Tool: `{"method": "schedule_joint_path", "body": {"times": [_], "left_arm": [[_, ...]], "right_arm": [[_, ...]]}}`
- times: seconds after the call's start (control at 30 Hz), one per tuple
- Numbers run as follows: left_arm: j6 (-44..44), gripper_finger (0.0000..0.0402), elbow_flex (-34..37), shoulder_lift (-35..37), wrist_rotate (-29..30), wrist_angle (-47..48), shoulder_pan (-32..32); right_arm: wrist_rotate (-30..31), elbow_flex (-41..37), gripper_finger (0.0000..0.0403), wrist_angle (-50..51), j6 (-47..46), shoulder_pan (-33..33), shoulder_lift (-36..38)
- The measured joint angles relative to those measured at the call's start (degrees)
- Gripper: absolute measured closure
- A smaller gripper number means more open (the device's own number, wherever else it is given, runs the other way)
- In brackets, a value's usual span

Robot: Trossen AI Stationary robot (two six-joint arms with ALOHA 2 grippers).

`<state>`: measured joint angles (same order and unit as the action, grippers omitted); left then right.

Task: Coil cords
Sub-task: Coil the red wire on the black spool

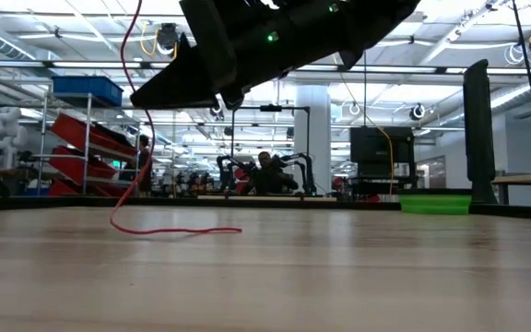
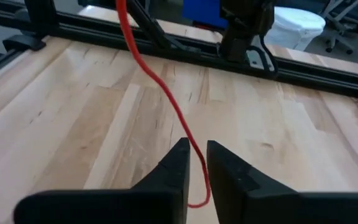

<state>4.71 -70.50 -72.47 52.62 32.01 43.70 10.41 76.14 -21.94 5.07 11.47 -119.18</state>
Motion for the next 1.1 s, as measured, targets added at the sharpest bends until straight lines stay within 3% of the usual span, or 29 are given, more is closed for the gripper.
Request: {"method": "schedule_joint_path", "body": {"times": [0.2,0.47,1.1], "left_arm": [[0.0,0.0393,0.0,0.0,0.0,0.0,0.0],[0.0,0.0393,0.0,0.0,-0.01,0.01,0.0],[0.07,0.0393,-0.07,0.02,-2.02,1.79,2.12]], "right_arm": [[-0.1,0.0,0.0398,-0.13,-0.97,-0.3,-0.19],[-0.07,0.0,0.0402,2.82,-1.41,-0.29,-0.18],[1.93,-0.02,0.0403,34.09,-7.34,3.26,13.77]]}}
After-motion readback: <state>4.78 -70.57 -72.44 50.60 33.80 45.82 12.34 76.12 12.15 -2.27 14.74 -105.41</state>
